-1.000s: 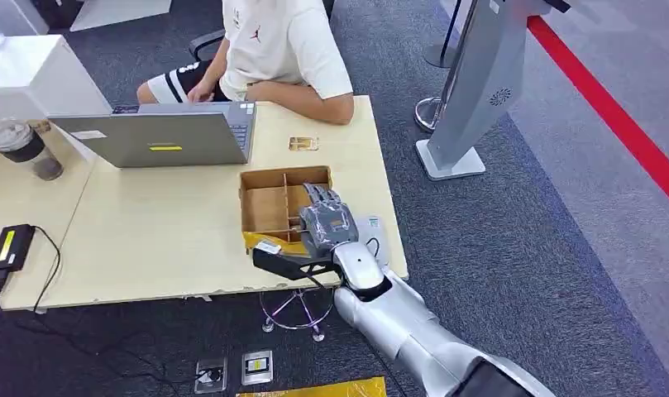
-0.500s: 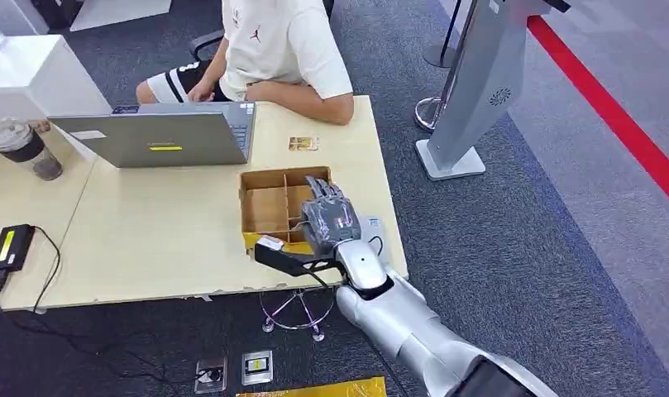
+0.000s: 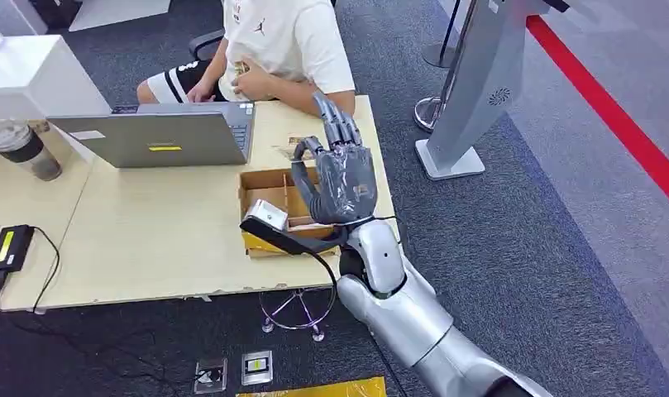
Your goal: Pass the card to the sensor for recognition and then transmit it.
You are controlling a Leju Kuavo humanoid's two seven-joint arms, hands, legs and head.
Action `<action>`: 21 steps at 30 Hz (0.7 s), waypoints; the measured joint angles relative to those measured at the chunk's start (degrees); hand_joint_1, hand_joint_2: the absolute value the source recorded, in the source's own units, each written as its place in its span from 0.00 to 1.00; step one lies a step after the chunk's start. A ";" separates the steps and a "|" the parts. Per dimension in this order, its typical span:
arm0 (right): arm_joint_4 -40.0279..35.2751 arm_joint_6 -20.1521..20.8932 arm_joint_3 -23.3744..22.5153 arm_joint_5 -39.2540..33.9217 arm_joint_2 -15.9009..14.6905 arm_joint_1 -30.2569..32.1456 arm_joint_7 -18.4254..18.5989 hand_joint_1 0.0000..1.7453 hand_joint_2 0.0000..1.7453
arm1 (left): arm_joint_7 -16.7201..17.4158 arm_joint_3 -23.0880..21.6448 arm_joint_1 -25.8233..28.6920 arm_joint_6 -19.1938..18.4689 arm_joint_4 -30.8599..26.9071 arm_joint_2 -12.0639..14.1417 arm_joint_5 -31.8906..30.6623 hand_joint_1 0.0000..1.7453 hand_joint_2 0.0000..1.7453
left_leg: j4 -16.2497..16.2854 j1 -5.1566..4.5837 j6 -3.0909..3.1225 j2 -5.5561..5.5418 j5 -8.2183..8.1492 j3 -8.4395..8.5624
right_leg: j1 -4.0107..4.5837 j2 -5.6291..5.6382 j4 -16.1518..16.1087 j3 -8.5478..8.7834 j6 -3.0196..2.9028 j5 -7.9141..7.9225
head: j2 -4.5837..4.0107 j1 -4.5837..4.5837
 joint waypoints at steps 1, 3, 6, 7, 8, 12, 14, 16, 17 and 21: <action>-2.82 -0.97 -0.30 0.09 -0.37 0.46 -0.24 1.00 1.00 | -0.11 0.00 0.00 0.00 0.00 0.00 -0.15 0.00 1.00 | 0.00 0.00 0.00 0.00 0.00 0.00 | 0.00 0.00 0.00 0.01 0.00 0.00 | 0.00 0.04; -7.47 -1.29 -0.59 -0.18 -1.05 0.99 -0.92 1.00 1.00 | -0.37 0.00 0.05 0.00 0.00 0.04 -0.57 0.00 1.00 | 0.00 0.00 0.00 0.00 0.00 0.00 | 0.00 -0.01 0.00 0.01 0.00 0.00 | 0.00 0.07; -12.06 1.43 -0.54 0.59 -1.64 0.65 -1.53 1.00 1.00 | -0.98 -0.02 0.04 -0.04 0.00 0.11 -1.22 0.00 1.00 | 0.00 0.00 -0.01 0.04 -0.01 0.01 | 0.00 0.03 0.01 0.02 0.00 0.00 | 0.00 0.04; -12.45 3.53 -0.46 2.28 -1.77 0.16 -1.13 1.00 1.00 | -1.22 -0.02 0.02 -0.09 0.00 0.15 -1.60 0.00 1.00 | 0.00 0.00 -0.01 0.04 -0.01 0.00 | 0.00 0.02 0.01 0.02 0.00 0.01 | 0.00 0.00; -12.34 5.89 -0.31 4.73 -1.81 -0.68 -0.46 1.00 1.00 | -1.55 -0.02 -0.01 -0.24 0.00 0.20 -2.03 0.00 1.00 | 0.00 0.01 -0.01 0.03 -0.01 0.00 | 0.00 0.02 0.02 0.02 0.01 0.02 | 0.00 0.04; -8.29 11.17 0.70 12.34 -1.40 -5.65 2.27 1.00 1.00 | -2.77 -0.09 -0.32 -0.66 0.00 0.26 -3.65 0.00 1.00 | -0.01 0.01 -0.02 0.00 0.01 -0.01 | 0.01 -0.02 0.04 0.04 -0.01 0.04 | 0.00 0.04; -3.56 12.87 1.22 14.03 -0.83 -8.43 3.39 1.00 1.00 | -3.45 -0.15 -0.49 -0.63 0.00 0.26 -4.22 0.00 1.00 | -0.01 0.01 0.00 -0.01 0.02 -0.02 | 0.01 -0.03 0.04 0.06 -0.01 0.04 | 0.00 0.02; 0.68 14.23 1.53 14.78 -0.46 -10.62 4.11 1.00 1.00 | -3.96 -0.28 -0.57 -0.52 0.00 0.26 -4.50 0.00 1.00 | -0.01 0.01 0.00 -0.11 0.03 -0.03 | 0.01 -0.08 0.04 0.07 -0.01 0.04 | 0.00 0.07; 3.30 15.39 1.71 15.38 -0.17 -11.60 4.70 1.00 1.00 | -4.19 -0.44 -0.62 -0.46 0.00 0.26 -4.81 0.00 1.00 | 0.00 0.01 0.00 -0.12 0.03 -0.03 | 0.01 -0.08 0.03 0.07 -0.01 0.04 | 0.00 0.00; 11.43 17.55 2.08 17.77 0.13 -15.24 6.53 1.00 1.00 | -4.44 -0.76 -1.27 -0.96 0.02 0.24 -5.77 0.00 1.00 | 0.00 0.00 0.01 -0.24 0.03 -0.08 | 0.00 -0.12 0.01 0.06 -0.01 0.04 | 0.00 0.04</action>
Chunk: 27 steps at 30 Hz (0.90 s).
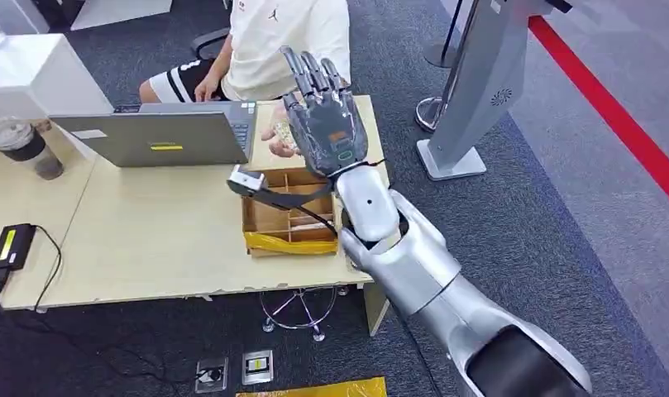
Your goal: Pass the card to the sensor for recognition and then transmit it.
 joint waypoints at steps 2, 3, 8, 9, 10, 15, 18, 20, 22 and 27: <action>3.71 0.51 0.26 1.01 0.13 -1.62 0.70 1.00 1.00 | 0.00 -0.37 -0.46 -0.29 0.00 -0.02 -0.20 0.00 1.00 | 0.00 0.00 0.00 0.00 0.00 -0.02 | 0.00 0.00 0.00 -0.02 0.00 0.00 | 0.00 0.00; 5.57 1.10 0.35 1.65 0.24 -2.33 1.08 1.00 1.00 | 0.00 -0.55 -0.70 -0.31 0.00 -0.07 -0.31 0.00 1.00 | 0.00 0.00 0.00 0.00 0.00 -0.02 | 0.00 0.01 -0.01 -0.02 0.00 0.00 | 0.00 0.00; 10.42 2.58 0.65 4.33 0.87 -4.10 1.60 1.00 1.00 | 0.00 -1.18 -1.13 -0.26 0.00 -0.33 -0.26 0.00 1.00 | 0.00 0.00 0.00 0.02 -0.01 -0.02 | 0.00 0.03 -0.01 -0.04 0.00 0.00 | 0.00 -0.02; 10.74 2.65 0.74 4.51 0.92 -4.32 1.62 1.00 1.00 | 0.00 -1.22 -1.14 -0.24 0.00 -0.35 -0.26 0.00 1.00 | 0.00 0.00 0.00 0.02 -0.01 -0.02 | 0.00 0.03 -0.01 -0.04 0.00 0.00 | 0.00 -0.02; 11.51 2.65 0.90 4.95 1.09 -4.67 1.62 0.18 1.00 | 0.00 -1.25 -1.15 -0.11 0.00 -0.42 -0.13 0.00 1.00 | 0.00 0.00 0.00 0.02 -0.01 -0.02 | 0.00 0.03 0.00 -0.04 0.00 0.00 | 0.00 0.00; 14.48 0.86 1.29 5.99 2.03 -5.33 1.84 0.00 1.00 | -0.63 -1.29 -0.95 0.92 0.00 -0.66 0.28 0.00 1.00 | 0.00 0.01 0.00 0.03 -0.01 -0.02 | 0.01 0.04 0.00 -0.05 0.00 0.00 | 0.00 -0.02; 15.03 -1.58 1.31 6.17 2.14 -5.33 2.14 0.00 1.00 | -0.66 -1.31 -0.84 0.98 0.00 -0.83 0.26 0.00 1.00 | 0.00 0.01 0.00 0.03 -0.01 -0.01 | 0.00 0.05 -0.01 -0.05 0.00 0.00 | 0.00 -0.02; 15.29 -3.36 1.14 6.15 2.10 -5.31 2.28 0.00 1.00 | -0.77 -1.31 -0.73 1.20 0.00 -0.87 0.26 0.00 1.00 | 0.00 0.00 0.00 0.04 -0.01 -0.01 | 0.00 0.06 -0.01 -0.07 0.00 0.00 | 0.00 -0.02; 15.26 -4.28 0.37 6.15 1.88 -5.24 1.95 0.00 1.00 | -0.92 -1.33 -0.65 1.44 0.00 -0.85 0.26 0.00 1.00 | 0.01 0.00 0.00 0.04 -0.01 0.00 | 0.00 0.05 -0.02 -0.08 0.00 0.00 | 0.00 -0.02; 11.59 -4.66 -3.15 5.79 -0.92 -2.59 1.36 0.00 1.00 | -1.49 -1.33 -0.17 2.10 0.00 -0.76 0.55 0.00 1.00 | 0.03 0.00 0.00 0.05 -0.01 0.05 | 0.00 0.06 -0.06 -0.07 0.00 0.00 | 0.00 -0.02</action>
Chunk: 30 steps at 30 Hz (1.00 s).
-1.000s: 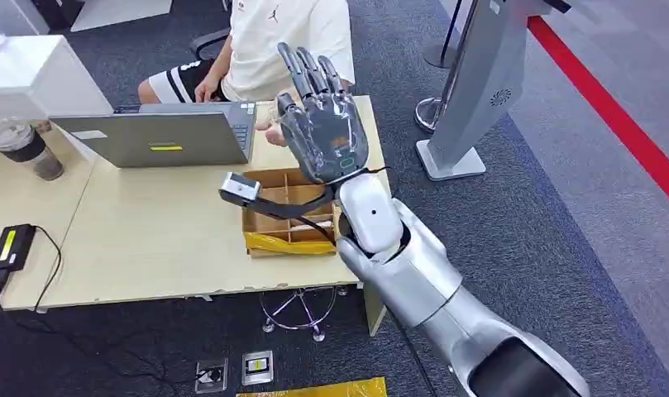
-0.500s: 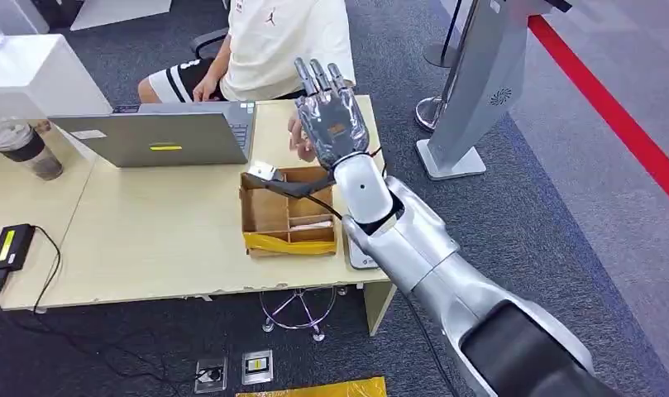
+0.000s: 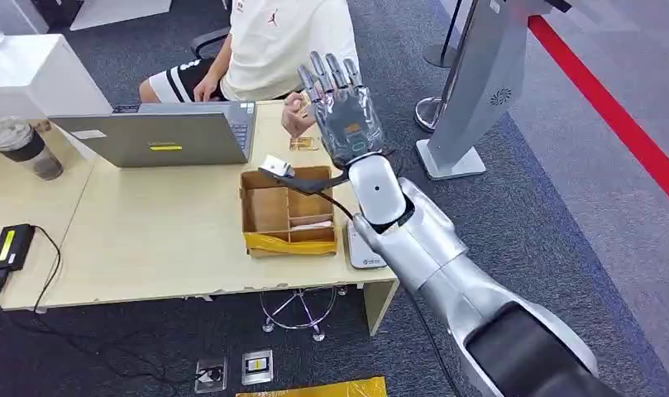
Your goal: Pass the card to the sensor for recognition and then transmit it.
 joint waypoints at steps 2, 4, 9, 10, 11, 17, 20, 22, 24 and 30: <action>-3.89 -0.72 -2.62 -1.55 -2.12 2.93 0.48 0.00 1.00 | -0.48 0.00 0.29 0.61 0.11 0.11 0.99 0.00 1.00 | 0.01 0.00 0.01 -0.02 0.00 0.03 | 0.00 -0.03 -0.04 0.03 0.00 0.00 | 0.00 -0.02; -8.22 -1.27 -5.60 -3.43 -4.64 6.44 0.92 0.00 1.00 | -0.68 0.00 0.62 0.50 0.13 0.46 1.57 0.00 1.00 | 0.01 0.00 0.03 -0.04 -0.02 0.05 | 0.00 -0.05 -0.08 0.08 0.00 0.00 | 0.00 0.00; -21.03 -3.54 -16.01 -9.67 -12.45 18.06 2.66 0.00 1.00 | 0.22 0.00 1.26 -1.05 0.50 1.38 2.10 0.00 1.00 | 0.02 -0.01 0.11 -0.05 -0.11 0.05 | -0.02 -0.09 -0.16 0.14 0.01 -0.01 | 0.00 0.02; -22.91 -4.20 -17.99 -11.48 -13.73 19.93 3.06 0.00 1.00 | 0.42 0.00 1.35 -1.05 0.52 1.55 2.32 0.00 1.00 | 0.02 -0.01 0.10 -0.05 -0.12 0.05 | -0.03 -0.14 -0.16 0.13 0.01 -0.01 | 0.00 -0.02; -24.38 -5.07 -20.21 -13.41 -15.20 21.60 3.45 0.00 1.00 | 0.76 0.04 1.45 -1.05 0.57 1.81 2.80 0.00 1.00 | 0.01 -0.01 0.10 0.00 -0.13 0.06 | -0.03 -0.11 -0.16 0.13 0.01 -0.01 | 0.00 0.02; -27.12 -11.05 -29.17 -25.12 -21.37 29.12 3.46 0.00 1.00 | 2.32 0.33 1.51 -0.70 0.59 2.82 4.50 0.00 1.00 | 0.01 -0.02 0.14 0.17 -0.17 0.07 | -0.04 0.01 -0.16 0.11 0.02 0.00 | 0.00 -0.02; -24.64 -14.29 -31.55 -39.08 -23.34 31.23 0.86 0.00 1.00 | 2.80 0.68 1.50 -0.66 0.59 2.97 4.68 0.00 1.00 | 0.00 0.00 0.14 0.16 -0.17 0.06 | -0.01 -0.01 -0.16 0.11 0.02 -0.01 | 0.00 -0.04; -19.87 -15.91 -33.13 -48.18 -23.73 31.69 -0.63 0.00 1.00 | 3.15 0.70 1.50 -0.63 0.59 3.02 4.79 0.00 1.00 | -0.01 0.00 0.14 0.17 -0.17 0.05 | -0.01 0.01 -0.15 0.12 0.02 -0.01 | 0.00 -0.02; -14.15 -15.62 -33.42 -49.79 -23.86 32.14 -0.66 0.00 1.00 | 3.32 0.77 1.48 -0.50 0.59 3.15 5.18 0.00 1.00 | -0.01 0.01 0.13 0.21 -0.18 0.06 | 0.00 0.04 -0.15 0.11 0.02 -0.01 | 0.00 0.00; 3.45 -5.67 -33.37 -53.68 -21.65 36.02 1.55 0.00 1.00 | 4.15 1.77 1.41 0.02 0.59 3.19 6.53 0.00 1.00 | -0.02 0.03 0.14 -0.11 -0.18 -0.04 | 0.03 -0.23 -0.15 0.13 0.02 -0.12 | 0.00 0.00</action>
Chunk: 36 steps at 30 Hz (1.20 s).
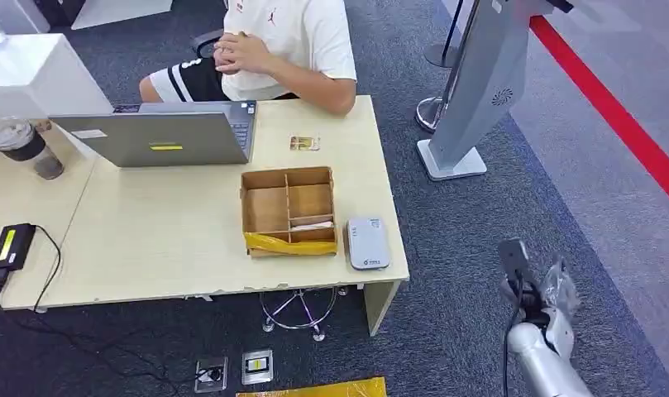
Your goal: Pass the card to the sensor for recognition and then transmit it.
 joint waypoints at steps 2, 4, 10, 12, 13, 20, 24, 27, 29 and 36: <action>5.07 8.86 0.09 -0.28 1.31 1.48 0.46 0.00 1.00 | 0.17 0.20 -0.02 -0.31 -0.02 0.11 -0.22 0.00 1.00 | 0.00 0.02 -0.03 0.03 -0.07 0.01 | 0.02 0.04 0.00 -0.05 -0.02 -0.02 | 0.00 -0.04; 9.41 17.57 0.20 -0.85 2.46 3.46 2.25 0.00 1.00 | 0.17 0.31 -0.13 -0.61 -0.02 0.15 -0.66 0.00 1.00 | 0.00 0.04 -0.01 -0.02 -0.08 0.00 | 0.04 -0.02 0.01 0.02 -0.02 -0.10 | 0.00 0.00; 15.53 24.78 0.44 1.36 4.92 6.11 1.33 0.00 1.00 | -0.33 0.33 -0.20 -0.66 -0.02 0.48 -0.79 0.00 1.00 | -0.02 0.03 -0.08 0.12 -0.13 -0.03 | 0.04 0.12 0.02 -0.03 -0.02 -0.11 | 0.00 0.00; 16.84 25.91 1.96 5.87 5.63 5.94 0.90 0.00 1.00 | -0.33 0.33 -0.21 -0.83 -0.02 0.44 -0.81 0.00 1.00 | -0.02 0.03 -0.08 0.12 -0.13 -0.01 | 0.04 0.12 0.02 0.00 -0.01 -0.10 | 0.00 0.02; 17.11 26.31 3.06 8.64 6.05 5.80 0.52 0.00 1.00 | -0.33 0.33 -0.20 -0.98 -0.02 0.42 -0.81 0.00 1.00 | -0.02 0.03 -0.08 0.13 -0.13 -0.01 | 0.04 0.13 0.02 0.00 0.00 -0.09 | 0.00 0.00; 18.79 30.37 11.38 16.70 9.42 3.09 -1.25 0.00 1.00 | -0.33 0.33 -0.27 -3.34 -0.02 -0.22 -0.63 0.00 1.00 | -0.02 0.03 -0.08 0.20 -0.12 0.14 | 0.03 0.23 0.02 0.09 0.00 -0.08 | 0.00 -0.02; 19.49 31.53 15.19 17.01 10.14 2.84 -1.77 0.00 1.00 | -0.33 0.33 -0.28 -4.02 -0.02 -0.55 -0.98 0.00 1.00 | -0.01 0.03 -0.07 0.20 -0.13 0.14 | 0.03 0.24 0.02 0.09 -0.01 -0.08 | 0.00 0.00; 19.77 31.70 16.83 16.98 10.20 2.83 -1.84 0.00 1.00 | -0.33 0.33 -0.28 -4.13 -0.02 -0.55 -0.98 0.00 1.00 | -0.01 0.02 -0.07 0.20 -0.13 0.13 | 0.03 0.25 0.02 0.09 -0.01 -0.08 | 0.00 0.00; 19.97 31.81 17.84 16.92 10.20 2.81 -1.86 0.00 1.00 | -0.33 0.33 -0.28 -4.13 -0.02 -0.55 -1.01 0.00 1.00 | -0.01 0.02 -0.07 0.20 -0.13 0.13 | 0.03 0.24 0.01 0.09 0.00 -0.08 | 0.00 0.00; 21.23 32.12 20.11 15.78 9.88 2.98 -0.39 0.00 1.00 | -0.31 0.33 -0.26 -3.96 -0.02 -0.55 -0.98 0.00 1.00 | -0.01 0.02 -0.07 0.21 -0.13 0.16 | 0.03 0.25 0.01 0.10 0.00 -0.08 | 0.00 -0.02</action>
